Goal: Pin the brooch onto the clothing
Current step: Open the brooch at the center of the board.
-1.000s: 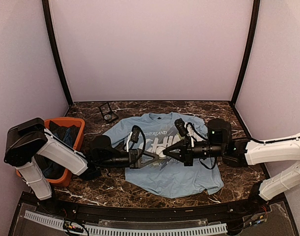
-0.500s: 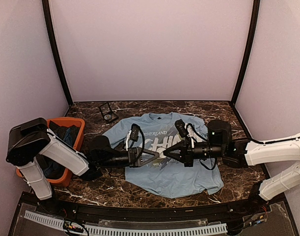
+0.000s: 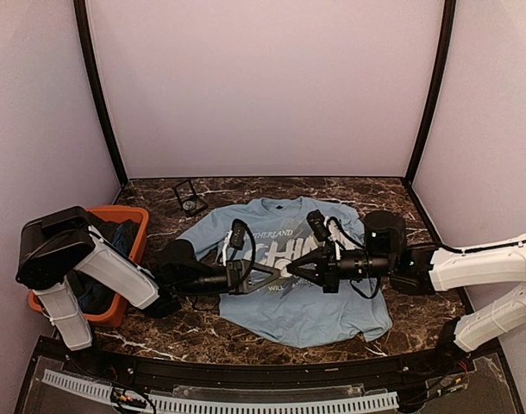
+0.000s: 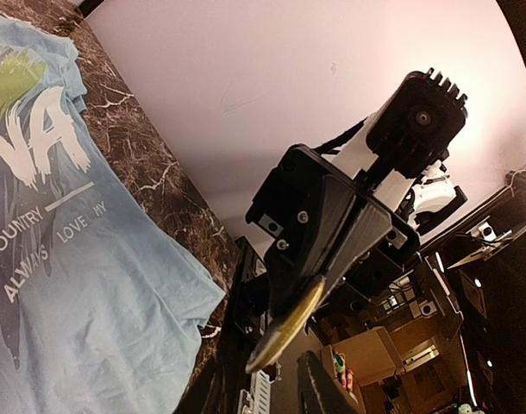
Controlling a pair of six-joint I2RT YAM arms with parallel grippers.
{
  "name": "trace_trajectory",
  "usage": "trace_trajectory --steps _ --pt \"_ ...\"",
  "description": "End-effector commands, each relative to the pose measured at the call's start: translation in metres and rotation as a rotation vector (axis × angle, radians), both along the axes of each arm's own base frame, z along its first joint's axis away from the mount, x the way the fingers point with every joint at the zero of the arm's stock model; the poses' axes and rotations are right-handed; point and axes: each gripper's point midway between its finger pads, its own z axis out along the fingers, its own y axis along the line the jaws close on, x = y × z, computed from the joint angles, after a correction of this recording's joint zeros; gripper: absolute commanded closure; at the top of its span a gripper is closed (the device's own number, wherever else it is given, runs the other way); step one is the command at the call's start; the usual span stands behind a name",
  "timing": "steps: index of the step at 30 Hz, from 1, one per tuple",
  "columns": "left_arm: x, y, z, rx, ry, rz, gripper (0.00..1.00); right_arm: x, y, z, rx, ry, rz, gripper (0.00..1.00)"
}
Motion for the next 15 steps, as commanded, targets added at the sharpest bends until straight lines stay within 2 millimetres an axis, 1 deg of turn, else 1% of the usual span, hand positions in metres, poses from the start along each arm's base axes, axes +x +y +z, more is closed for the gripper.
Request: trace_trajectory --steps 1,8,15 --pt "-0.0013 -0.0055 0.0067 -0.035 -0.008 -0.019 0.73 -0.0021 -0.0006 0.0067 0.026 -0.036 -0.004 1.0" --pt "0.0 -0.0072 0.0046 -0.04 0.004 -0.019 0.75 -0.002 0.0 0.0057 0.018 -0.036 -0.006 1.0" --pt "-0.0003 -0.006 0.0102 -0.069 0.001 -0.016 0.74 -0.003 -0.0011 0.0031 0.015 -0.04 -0.006 1.0"
